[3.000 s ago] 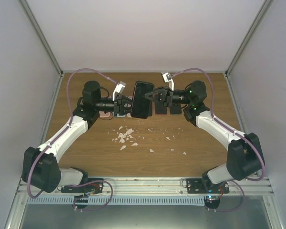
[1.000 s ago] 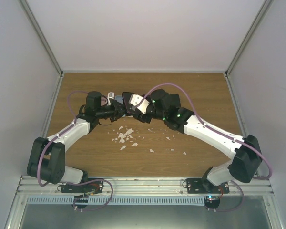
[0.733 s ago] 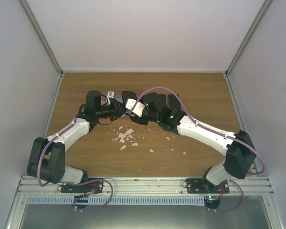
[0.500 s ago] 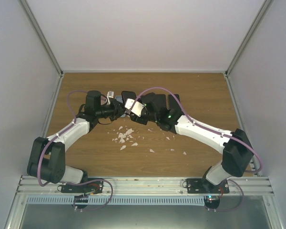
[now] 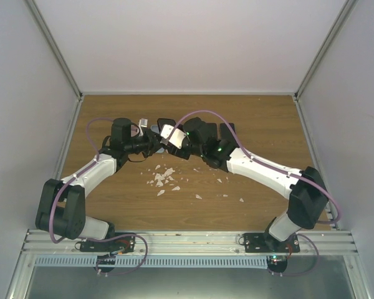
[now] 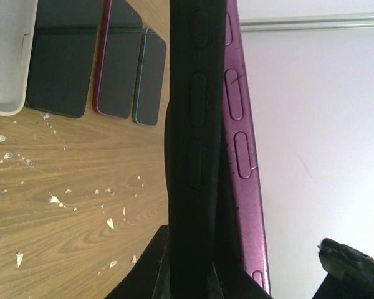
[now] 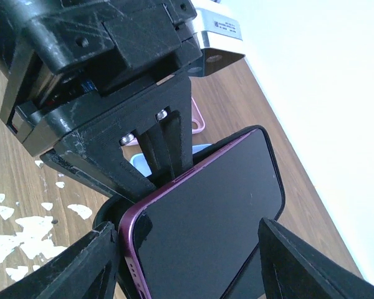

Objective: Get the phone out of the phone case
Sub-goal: Remove the phone case from the phone.

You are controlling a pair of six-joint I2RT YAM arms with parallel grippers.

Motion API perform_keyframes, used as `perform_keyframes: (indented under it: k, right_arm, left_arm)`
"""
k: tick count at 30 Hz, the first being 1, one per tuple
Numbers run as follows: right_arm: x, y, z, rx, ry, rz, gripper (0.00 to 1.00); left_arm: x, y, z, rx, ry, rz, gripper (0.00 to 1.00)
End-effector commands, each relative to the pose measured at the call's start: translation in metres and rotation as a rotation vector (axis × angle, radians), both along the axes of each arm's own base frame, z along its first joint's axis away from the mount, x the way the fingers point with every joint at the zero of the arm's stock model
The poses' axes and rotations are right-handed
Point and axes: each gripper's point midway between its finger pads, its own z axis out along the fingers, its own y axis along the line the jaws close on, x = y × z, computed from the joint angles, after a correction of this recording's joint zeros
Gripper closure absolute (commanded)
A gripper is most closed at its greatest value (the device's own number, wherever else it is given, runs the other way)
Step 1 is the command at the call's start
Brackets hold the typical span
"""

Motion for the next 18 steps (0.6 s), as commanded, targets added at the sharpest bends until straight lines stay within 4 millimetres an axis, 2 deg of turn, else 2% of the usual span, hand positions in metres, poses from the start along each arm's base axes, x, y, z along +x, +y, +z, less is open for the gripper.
perform_keyframes:
  k: [1, 5, 9, 12, 15, 18]
  right_arm:
    - [0.004, 0.011, 0.004, 0.027, -0.011, 0.001, 0.38]
    - [0.005, 0.013, -0.003, 0.019, -0.003, 0.002, 0.37]
    - [0.009, 0.013, -0.006, 0.009, -0.018, -0.007, 0.29]
    - [0.012, 0.012, -0.007, 0.002, -0.040, -0.023, 0.28]
    - [0.017, 0.008, -0.007, -0.004, -0.059, -0.050, 0.32]
    - [0.023, 0.004, -0.004, -0.008, -0.088, -0.087, 0.39]
  left_arm:
    - [0.009, -0.004, 0.031, -0.028, -0.123, -0.017, 1.00]
    - [0.008, -0.004, 0.032, -0.028, -0.123, -0.017, 1.00]
    - [0.007, -0.004, 0.032, -0.029, -0.124, -0.019, 1.00]
    - [0.008, -0.004, 0.032, -0.029, -0.124, -0.016, 1.00]
    - [0.007, -0.004, 0.033, -0.030, -0.126, -0.019, 1.00]
    - [0.006, -0.005, 0.033, -0.030, -0.124, -0.021, 1.00]
